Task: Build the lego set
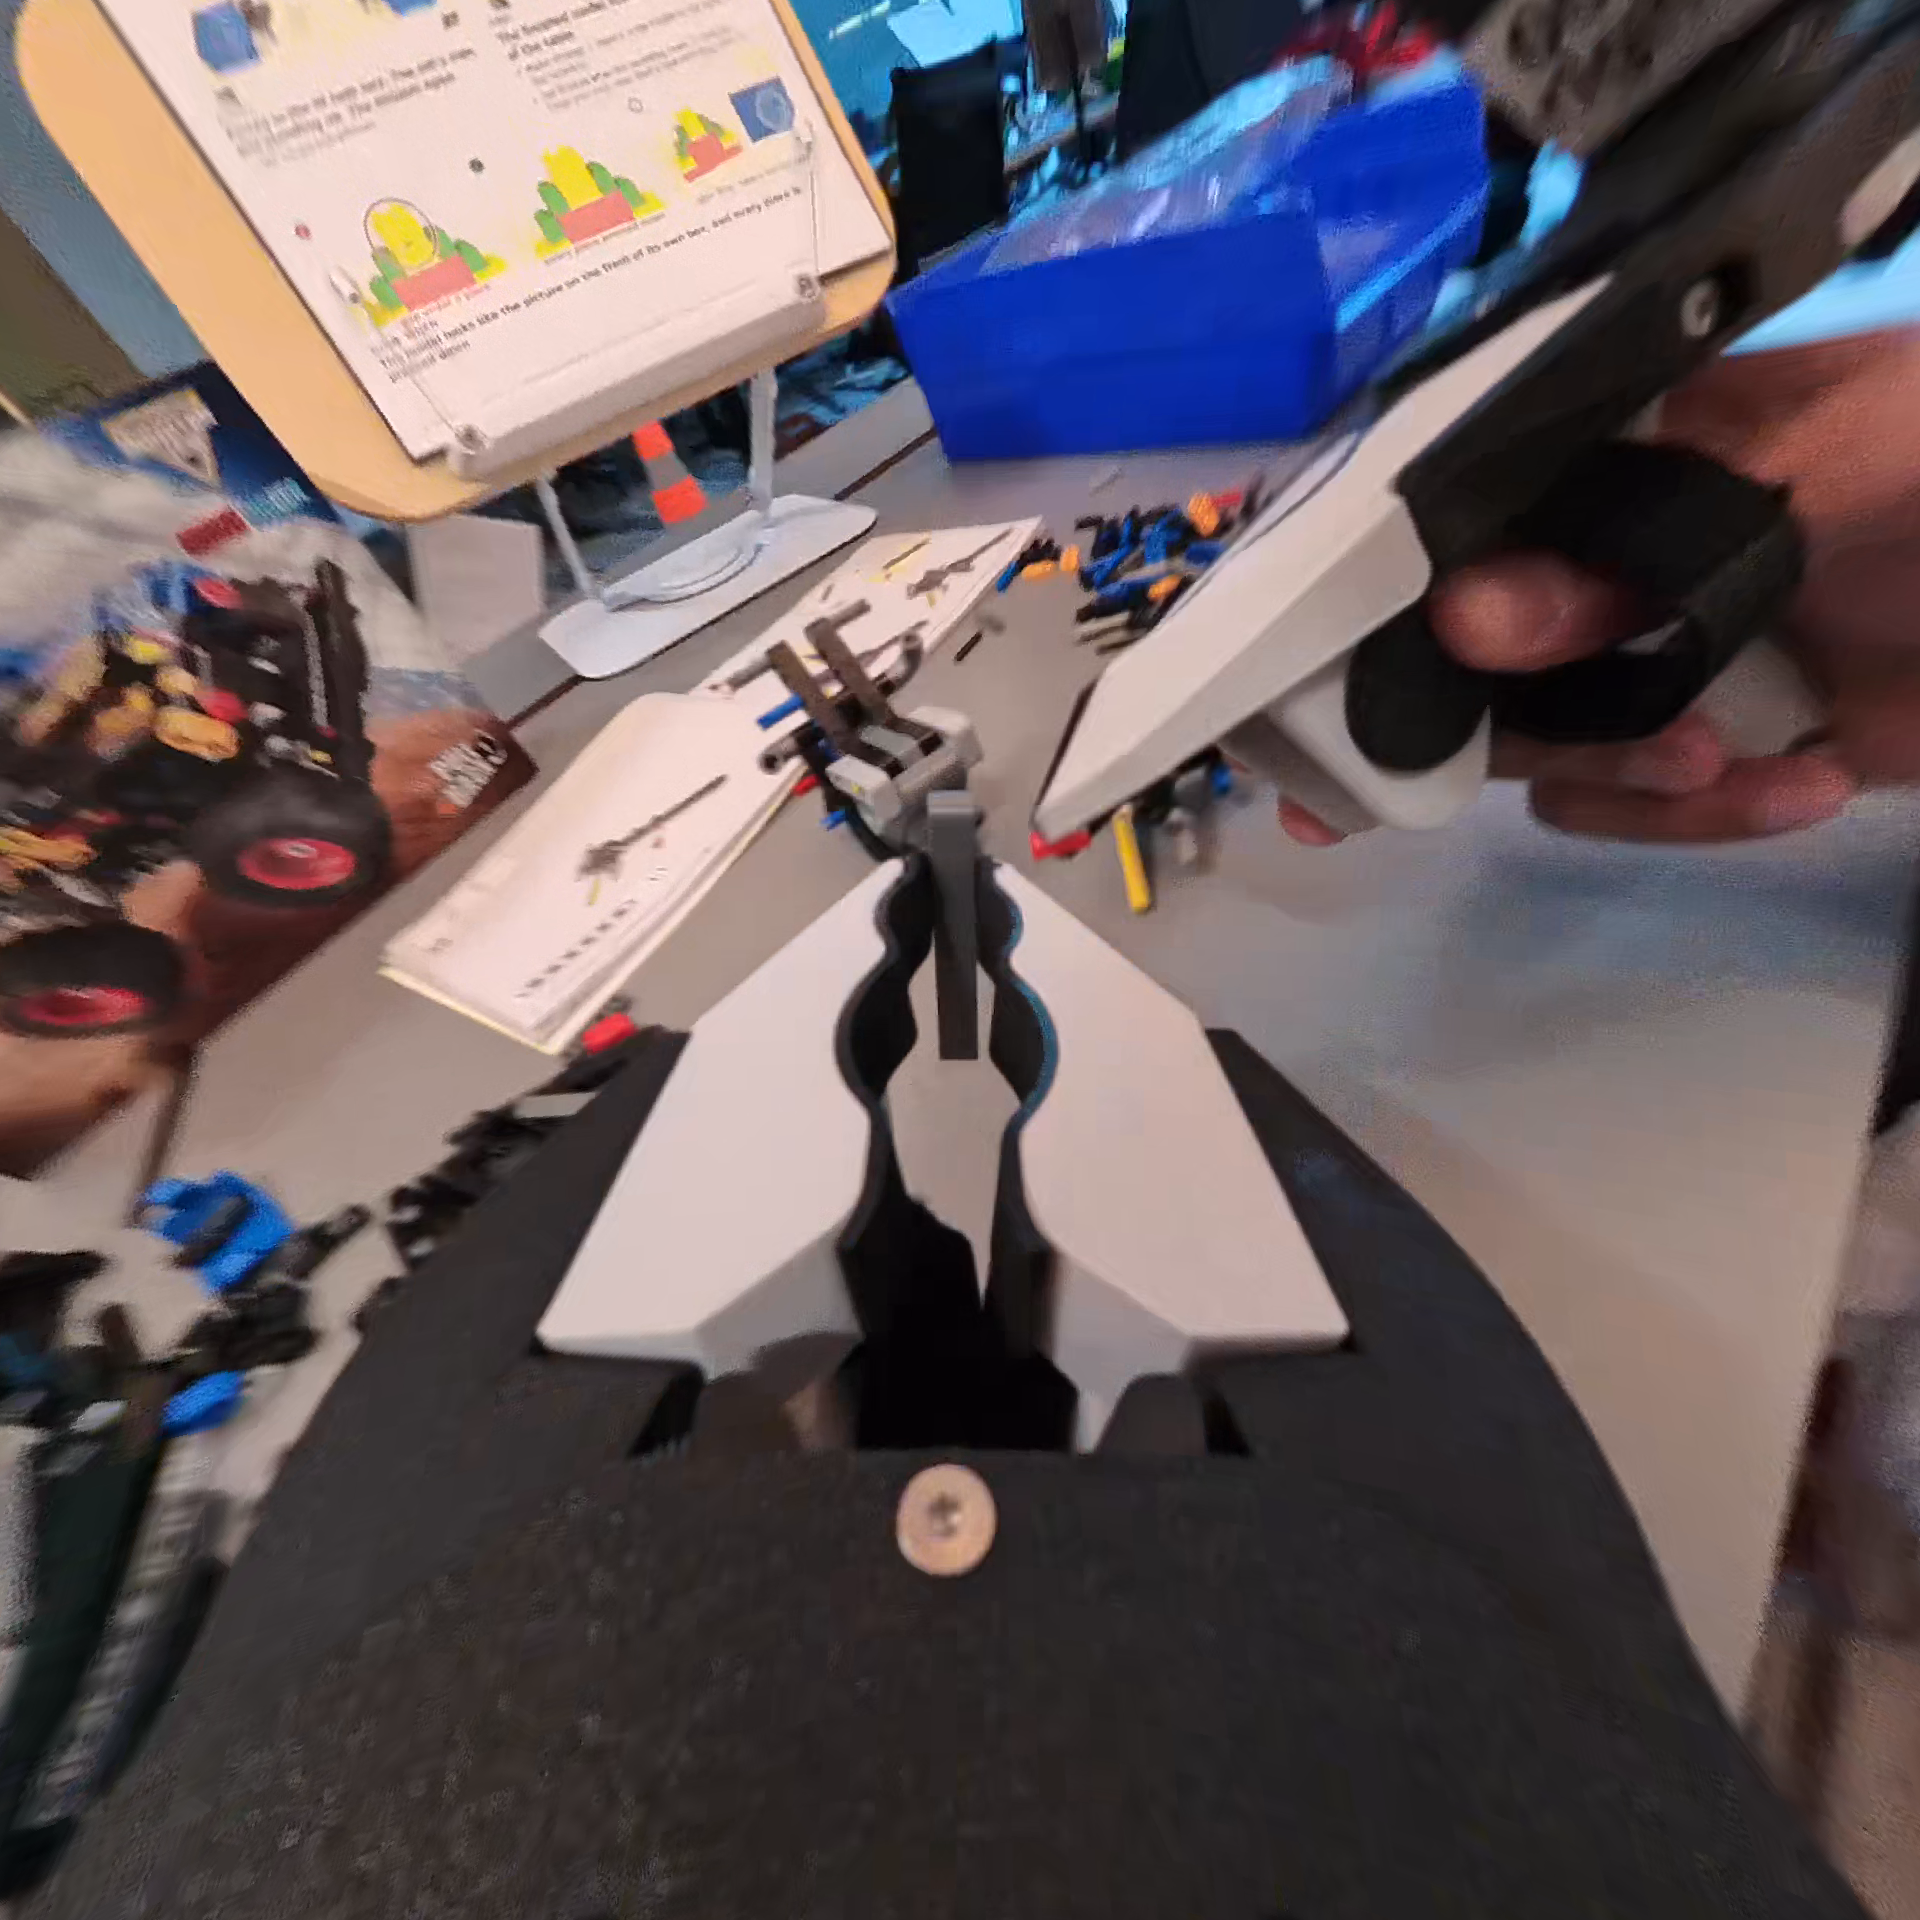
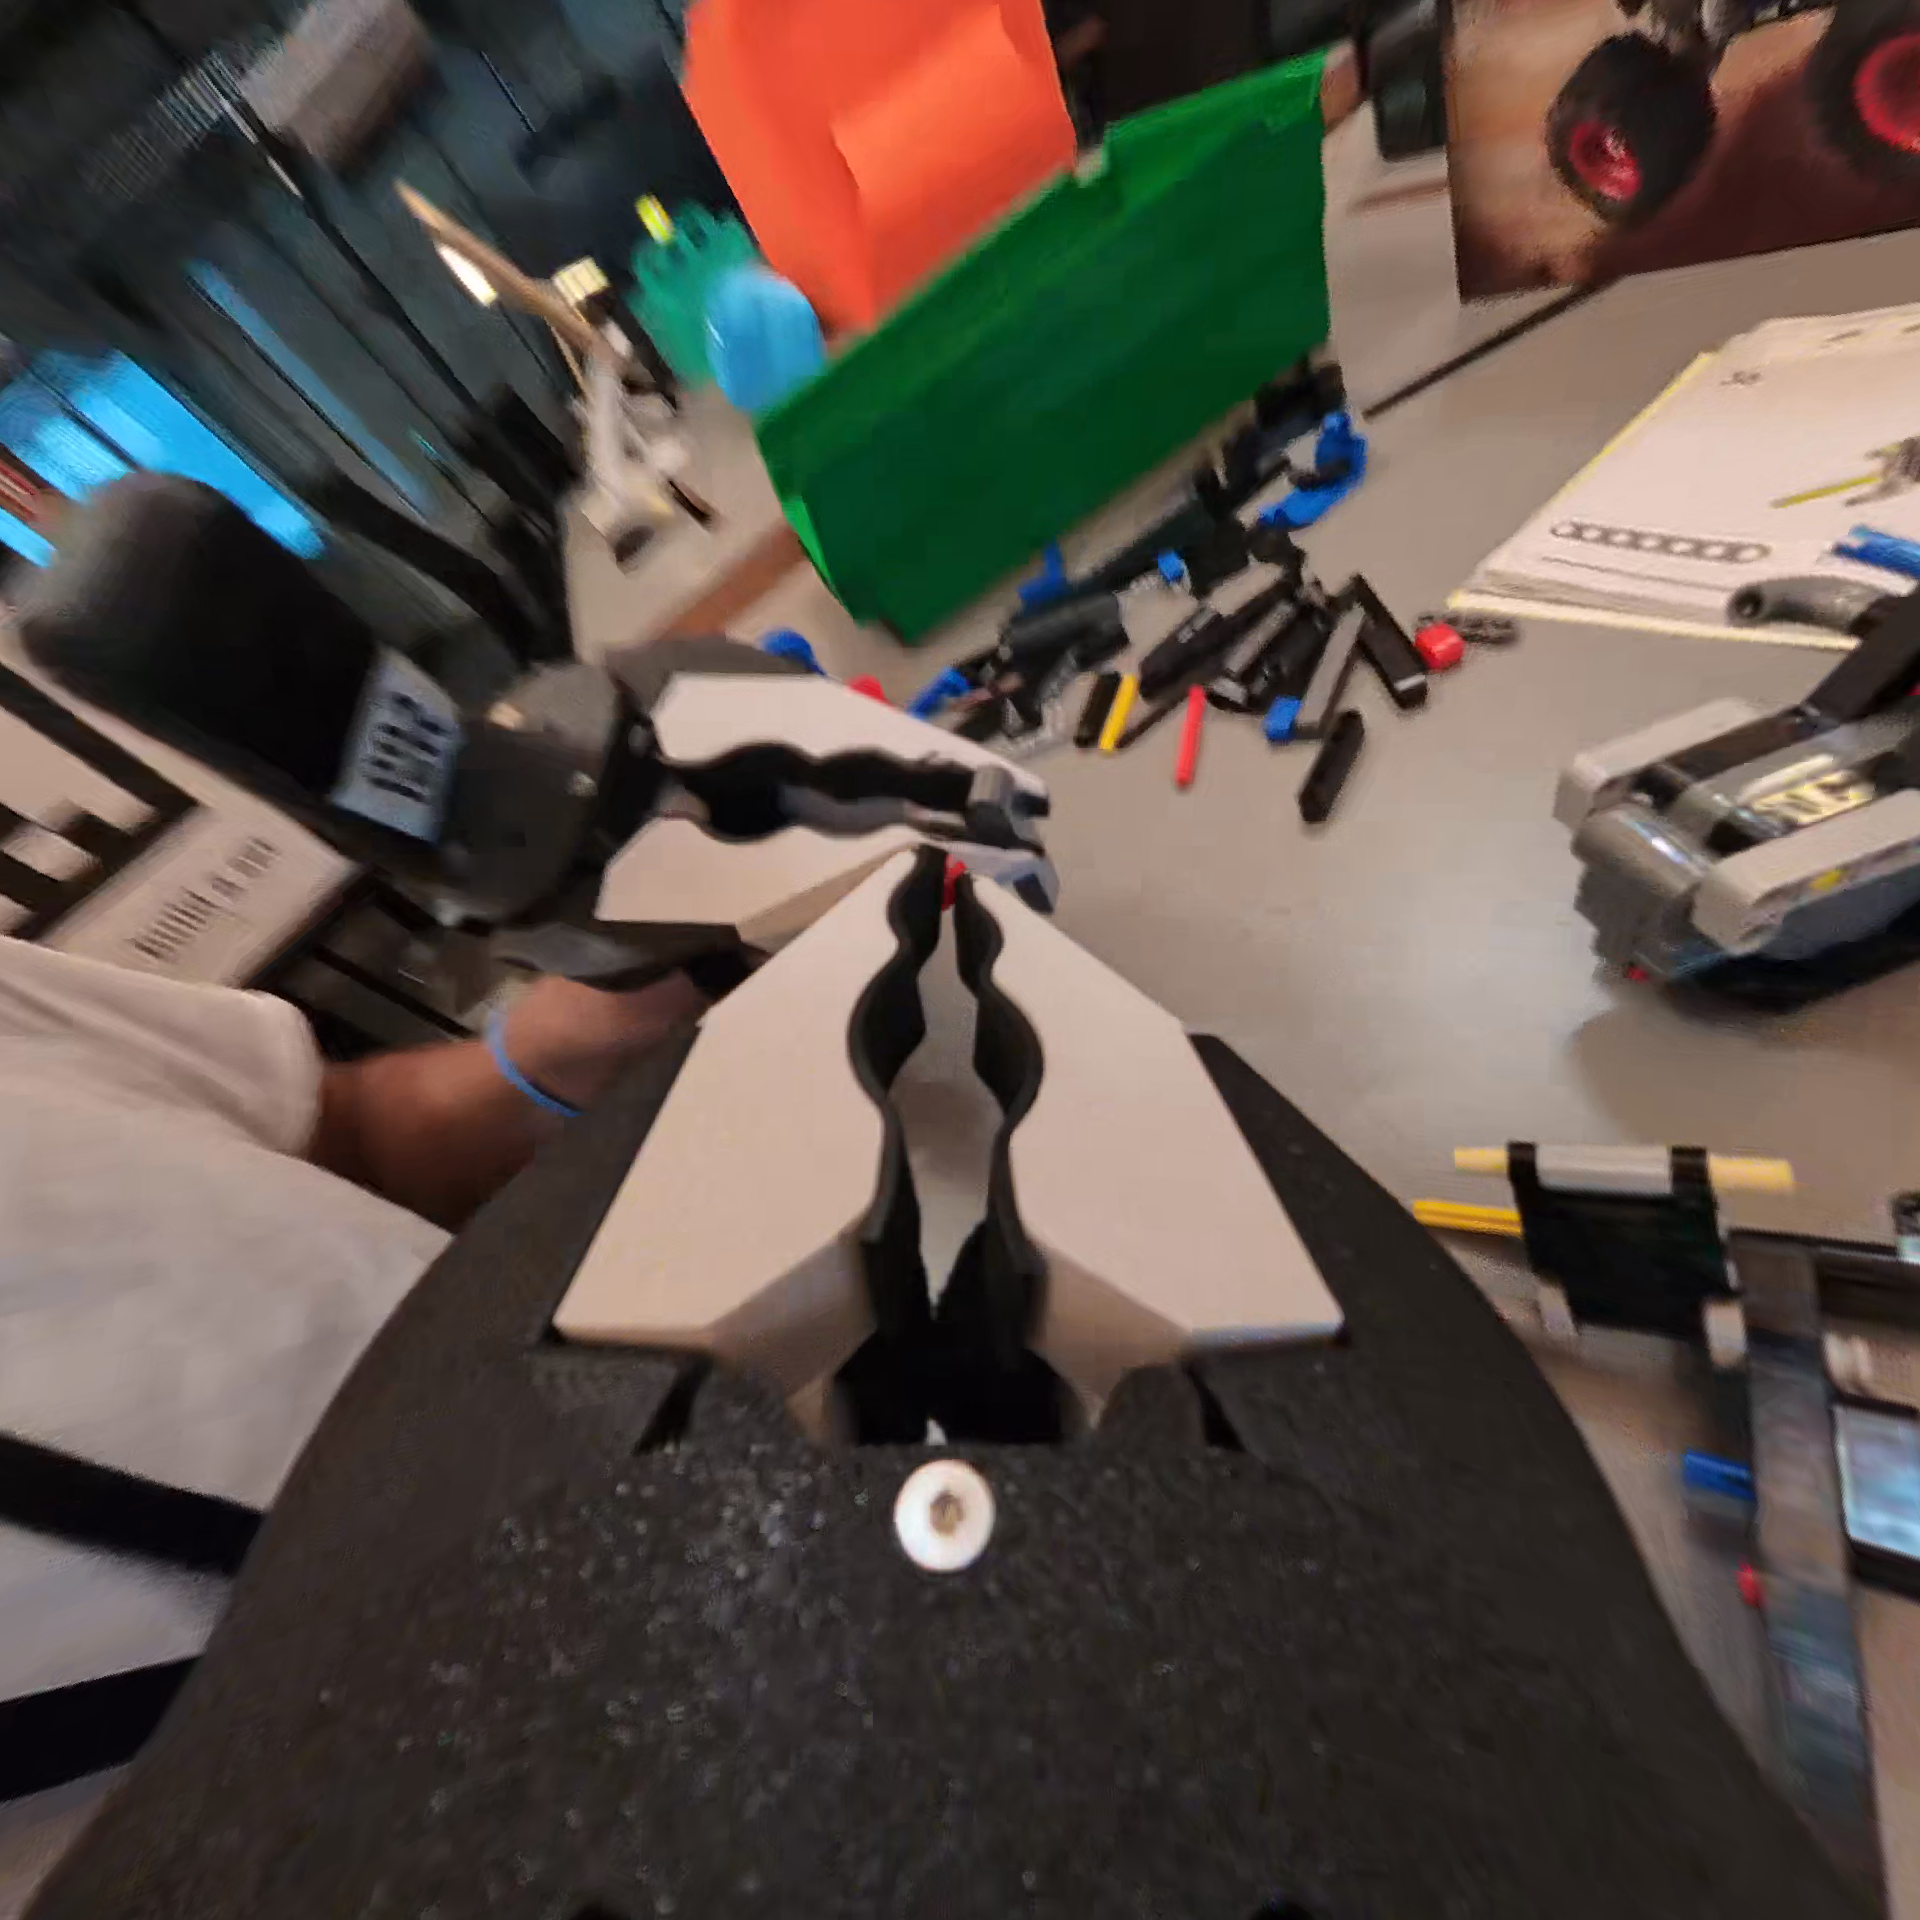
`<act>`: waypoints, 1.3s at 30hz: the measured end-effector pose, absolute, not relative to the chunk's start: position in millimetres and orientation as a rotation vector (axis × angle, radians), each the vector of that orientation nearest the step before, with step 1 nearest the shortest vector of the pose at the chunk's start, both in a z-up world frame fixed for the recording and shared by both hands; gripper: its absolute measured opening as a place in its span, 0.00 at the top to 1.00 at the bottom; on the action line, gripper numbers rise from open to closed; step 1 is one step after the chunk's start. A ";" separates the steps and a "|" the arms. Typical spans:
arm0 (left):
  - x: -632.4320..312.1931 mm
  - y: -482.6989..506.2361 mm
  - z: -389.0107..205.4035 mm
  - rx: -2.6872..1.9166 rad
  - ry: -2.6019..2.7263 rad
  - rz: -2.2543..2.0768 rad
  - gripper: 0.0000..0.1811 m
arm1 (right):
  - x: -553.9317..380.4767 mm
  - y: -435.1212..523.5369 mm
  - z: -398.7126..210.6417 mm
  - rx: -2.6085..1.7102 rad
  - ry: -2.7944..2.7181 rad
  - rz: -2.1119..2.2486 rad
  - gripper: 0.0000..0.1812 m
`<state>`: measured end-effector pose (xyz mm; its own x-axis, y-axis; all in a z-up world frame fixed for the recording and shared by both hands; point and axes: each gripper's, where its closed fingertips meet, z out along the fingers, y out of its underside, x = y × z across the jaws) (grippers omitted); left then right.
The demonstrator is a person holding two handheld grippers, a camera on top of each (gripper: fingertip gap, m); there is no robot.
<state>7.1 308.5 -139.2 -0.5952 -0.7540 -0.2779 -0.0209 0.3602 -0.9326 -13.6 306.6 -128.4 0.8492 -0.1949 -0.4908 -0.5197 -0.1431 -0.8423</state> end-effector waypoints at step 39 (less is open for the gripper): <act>-181.4 432.9 -75.1 -1.024 1.615 -1.357 0.96 | -130.3 368.7 -126.8 -1.702 -0.184 0.175 1.00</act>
